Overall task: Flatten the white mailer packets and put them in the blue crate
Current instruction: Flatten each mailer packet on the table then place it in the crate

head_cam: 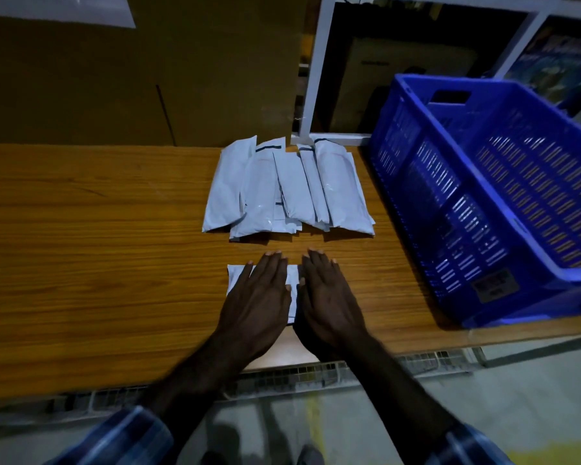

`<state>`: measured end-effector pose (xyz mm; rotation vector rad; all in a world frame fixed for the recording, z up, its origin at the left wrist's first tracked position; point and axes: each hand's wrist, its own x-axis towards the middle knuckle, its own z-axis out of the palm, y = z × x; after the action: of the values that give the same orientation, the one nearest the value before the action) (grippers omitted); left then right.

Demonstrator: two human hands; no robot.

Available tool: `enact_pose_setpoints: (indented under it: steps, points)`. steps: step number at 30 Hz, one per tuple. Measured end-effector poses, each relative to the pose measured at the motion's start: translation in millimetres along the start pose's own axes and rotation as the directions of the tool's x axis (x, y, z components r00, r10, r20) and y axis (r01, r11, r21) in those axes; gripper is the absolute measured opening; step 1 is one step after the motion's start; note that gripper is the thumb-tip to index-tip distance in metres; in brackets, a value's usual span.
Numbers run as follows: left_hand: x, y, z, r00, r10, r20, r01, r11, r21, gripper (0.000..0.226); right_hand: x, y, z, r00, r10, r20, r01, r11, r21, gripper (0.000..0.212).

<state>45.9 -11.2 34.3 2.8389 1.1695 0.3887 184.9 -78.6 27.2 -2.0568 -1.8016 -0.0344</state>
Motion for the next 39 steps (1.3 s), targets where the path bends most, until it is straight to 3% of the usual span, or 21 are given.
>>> enact_pose_setpoints:
  steps: [5,9,15,20,24,30,35,39]
  points:
    - [-2.5,5.2,12.2,0.998,0.047,0.035,-0.049,0.998,0.042,0.054,-8.1,6.2,8.3,0.997,-0.006,0.079,0.005,1.000,0.010,0.055]
    - [-5.3,4.2,17.4,0.998,0.053,0.024,-0.055,0.996,0.075,0.051,-11.1,4.5,15.0,0.992,0.071,0.101,-0.073,0.997,0.014,0.056]
    - [-4.5,5.8,18.2,0.997,0.043,0.065,-0.051,0.990,0.128,0.053,-14.4,10.7,13.5,0.985,0.026,0.173,-0.013,0.997,-0.075,0.057]
    - [-3.4,4.0,10.1,0.995,0.029,0.091,-0.033,0.998,0.051,0.054,-4.1,9.1,2.0,0.970,0.046,0.238,-0.041,0.999,-0.027,0.066]
    - [5.0,-7.2,-3.1,0.998,-0.031,0.046,0.033,0.998,-0.061,0.056,7.3,2.3,-5.9,0.984,0.026,0.175,-0.024,1.000,-0.013,0.065]
    - [4.9,-7.2,4.2,0.993,-0.025,0.117,0.028,0.999,-0.024,0.058,6.1,-4.8,12.3,0.983,-0.084,0.162,0.085,0.996,-0.001,0.052]
    - [1.9,-7.8,9.5,0.989,-0.029,0.148,0.028,1.000,0.009,0.066,0.0,-1.5,16.4,0.990,-0.103,0.096,0.102,0.995,0.016,0.049]
    - [0.1,-10.9,11.0,0.992,-0.012,0.123,0.011,1.000,0.009,0.057,-0.8,1.0,13.2,0.994,-0.082,0.068,0.080,0.997,0.021,0.051]
